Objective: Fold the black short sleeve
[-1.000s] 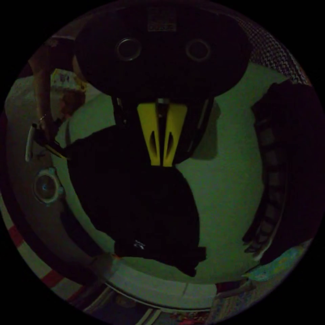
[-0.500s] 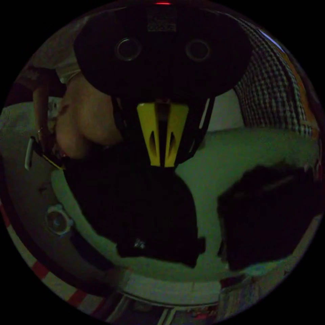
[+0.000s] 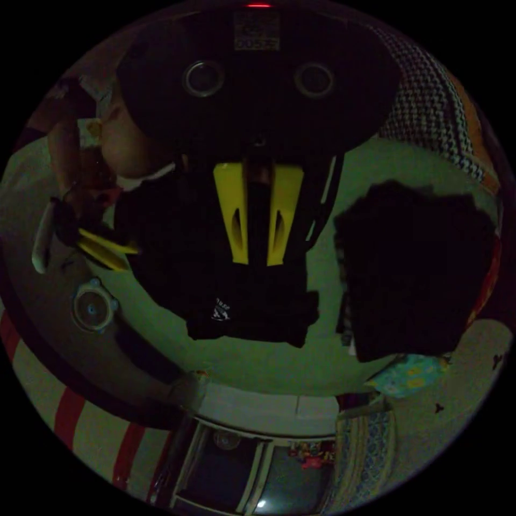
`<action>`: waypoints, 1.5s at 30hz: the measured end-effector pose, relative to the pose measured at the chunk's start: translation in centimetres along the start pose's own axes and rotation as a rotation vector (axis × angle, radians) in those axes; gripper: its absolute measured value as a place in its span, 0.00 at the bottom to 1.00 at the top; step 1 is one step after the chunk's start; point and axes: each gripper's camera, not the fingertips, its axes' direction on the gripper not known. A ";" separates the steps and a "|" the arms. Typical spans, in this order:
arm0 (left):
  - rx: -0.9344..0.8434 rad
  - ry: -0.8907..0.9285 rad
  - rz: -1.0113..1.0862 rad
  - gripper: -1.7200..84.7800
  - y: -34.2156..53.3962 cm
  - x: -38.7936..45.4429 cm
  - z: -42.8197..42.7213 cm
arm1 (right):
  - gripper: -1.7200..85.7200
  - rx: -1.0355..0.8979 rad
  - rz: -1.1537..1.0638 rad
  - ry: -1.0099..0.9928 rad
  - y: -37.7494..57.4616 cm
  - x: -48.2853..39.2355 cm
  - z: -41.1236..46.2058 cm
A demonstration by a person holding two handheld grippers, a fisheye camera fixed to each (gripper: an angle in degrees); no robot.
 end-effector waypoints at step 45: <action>-0.177 -0.121 0.145 0.02 -19.6 -10.8 -21.7 | 0.01 0.136 0.494 -0.067 -8.8 26.8 -28.9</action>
